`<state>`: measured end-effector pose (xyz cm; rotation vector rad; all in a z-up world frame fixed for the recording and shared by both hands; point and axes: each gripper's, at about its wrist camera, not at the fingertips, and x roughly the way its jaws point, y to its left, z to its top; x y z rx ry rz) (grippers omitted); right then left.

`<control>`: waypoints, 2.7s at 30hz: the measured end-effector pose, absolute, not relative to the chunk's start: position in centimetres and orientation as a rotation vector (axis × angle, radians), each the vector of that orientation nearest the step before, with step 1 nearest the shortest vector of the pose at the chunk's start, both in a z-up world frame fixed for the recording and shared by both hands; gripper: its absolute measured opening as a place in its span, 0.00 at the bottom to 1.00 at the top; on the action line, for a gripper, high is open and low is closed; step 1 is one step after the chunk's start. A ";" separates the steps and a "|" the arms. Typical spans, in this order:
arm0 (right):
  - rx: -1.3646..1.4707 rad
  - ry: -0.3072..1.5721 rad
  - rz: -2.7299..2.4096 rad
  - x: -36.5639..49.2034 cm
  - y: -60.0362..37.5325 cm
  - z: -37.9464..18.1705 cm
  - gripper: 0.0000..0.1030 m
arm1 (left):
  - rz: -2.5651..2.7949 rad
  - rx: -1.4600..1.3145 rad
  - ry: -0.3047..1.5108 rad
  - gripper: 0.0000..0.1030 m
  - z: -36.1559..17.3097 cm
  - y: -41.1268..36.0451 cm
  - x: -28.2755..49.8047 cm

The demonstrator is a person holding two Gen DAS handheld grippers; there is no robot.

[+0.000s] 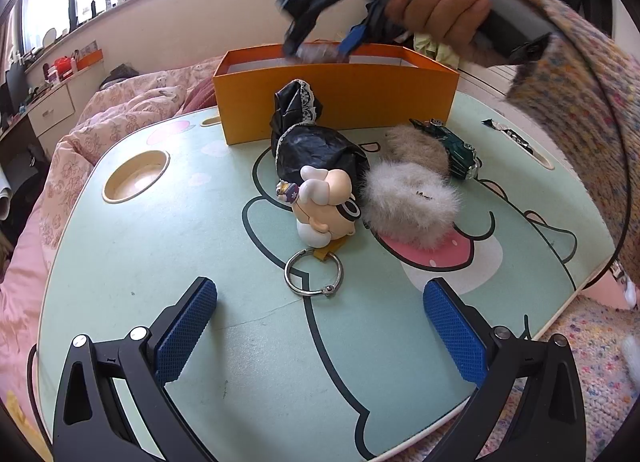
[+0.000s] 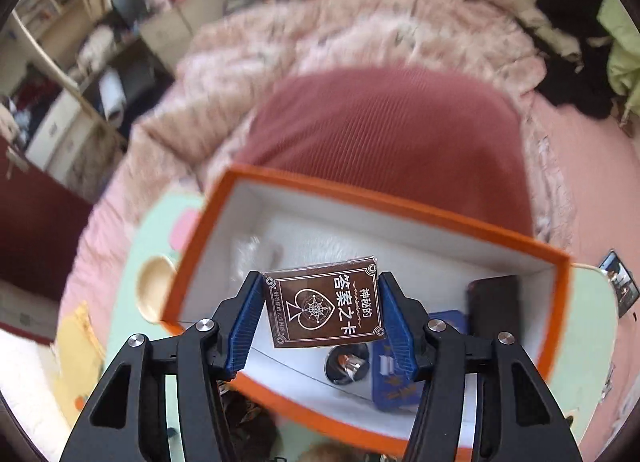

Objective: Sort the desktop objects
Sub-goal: 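Carry the brown card out and release it on the table with the right tool, then reach into the box and grasp the blue tin box with the left tool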

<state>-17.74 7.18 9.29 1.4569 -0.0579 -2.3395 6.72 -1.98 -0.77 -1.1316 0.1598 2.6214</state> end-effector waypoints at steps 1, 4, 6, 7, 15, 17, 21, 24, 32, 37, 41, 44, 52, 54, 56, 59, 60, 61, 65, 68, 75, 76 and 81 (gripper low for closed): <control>1.408 -0.067 -2.364 -16.5 7.9 10.5 0.55 | 2.621 -1.132 0.160 1.00 -0.8 -2.0 6.7; 1.309 -0.019 -2.400 -11.1 9.0 12.6 0.56 | 2.621 -1.132 0.160 1.00 -0.8 -2.0 6.7; 1.343 0.047 -2.375 -8.8 9.3 11.6 0.56 | 2.621 -1.132 0.160 1.00 -0.8 -2.0 6.7; 1.395 0.078 -2.355 -7.1 10.2 10.4 0.56 | 2.621 -1.132 0.161 1.00 -0.8 -2.0 6.7; 1.556 0.065 -2.224 -1.0 13.2 3.8 0.56 | 2.622 -1.138 0.162 1.00 -0.8 -2.2 6.7; 1.539 0.046 -2.207 -1.1 13.0 3.4 0.57 | 2.622 -1.138 0.162 1.00 -0.8 -2.2 6.7; 1.352 -0.046 -2.311 -0.5 13.5 5.1 0.84 | 2.621 -1.137 0.162 1.00 -0.8 -2.2 6.7; 1.216 -0.089 -2.411 1.8 14.5 5.6 0.92 | 2.621 -1.138 0.162 1.00 -0.8 -2.2 6.7; 1.120 0.181 -2.549 7.9 14.8 1.6 0.93 | 2.620 -1.138 0.162 1.00 -0.8 -2.2 6.7; 1.104 0.209 -2.578 7.1 14.6 -0.1 1.00 | 2.622 -1.138 0.168 1.00 -0.9 -2.2 6.7; 1.081 0.205 -2.585 6.5 14.8 0.0 1.00 | 2.622 -1.138 0.169 1.00 -0.9 -2.3 6.7; 1.062 0.206 -2.586 6.5 14.9 -0.3 1.00 | 2.622 -1.138 0.168 1.00 -0.9 -2.3 6.8; 1.065 0.207 -2.590 6.6 14.9 -0.5 1.00 | 2.626 -1.140 0.167 1.00 -0.9 -2.2 6.7; 1.069 0.205 -2.592 6.7 14.9 -0.7 1.00 | 2.634 -1.146 0.162 1.00 -0.8 -2.3 6.8; 1.065 0.201 -2.591 6.7 15.1 -0.7 1.00 | 2.629 -1.147 0.138 1.00 -0.5 -2.6 6.7; 1.064 0.201 -2.590 6.8 15.0 -0.8 1.00 | 2.617 -1.100 0.071 1.00 1.5 -3.1 6.1; 1.063 0.203 -2.590 6.8 14.9 -0.8 1.00 | 2.619 -1.077 0.063 1.00 2.6 -3.1 5.7; 1.060 0.205 -2.588 6.8 14.9 -0.8 1.00 | 2.625 -1.051 0.070 1.00 3.9 -3.0 5.1; 1.053 0.204 -2.586 6.8 14.8 -0.9 1.00 | 2.655 -0.990 0.207 0.99 9.0 -1.0 0.9; 1.052 0.204 -2.586 6.8 14.8 -0.9 1.00 | 2.555 -1.012 0.242 0.91 11.6 1.4 -3.8; 1.047 0.200 -2.587 6.9 14.8 -0.8 1.00 | 2.317 -1.388 0.586 0.73 7.7 9.1 -15.7; 1.046 0.199 -2.587 6.9 14.8 -0.8 1.00 | 2.273 -1.451 0.601 0.69 6.4 9.7 -17.0; 1.039 0.195 -2.587 6.9 14.8 -0.8 1.00 | 2.071 -1.579 0.394 0.68 3.4 10.4 -18.6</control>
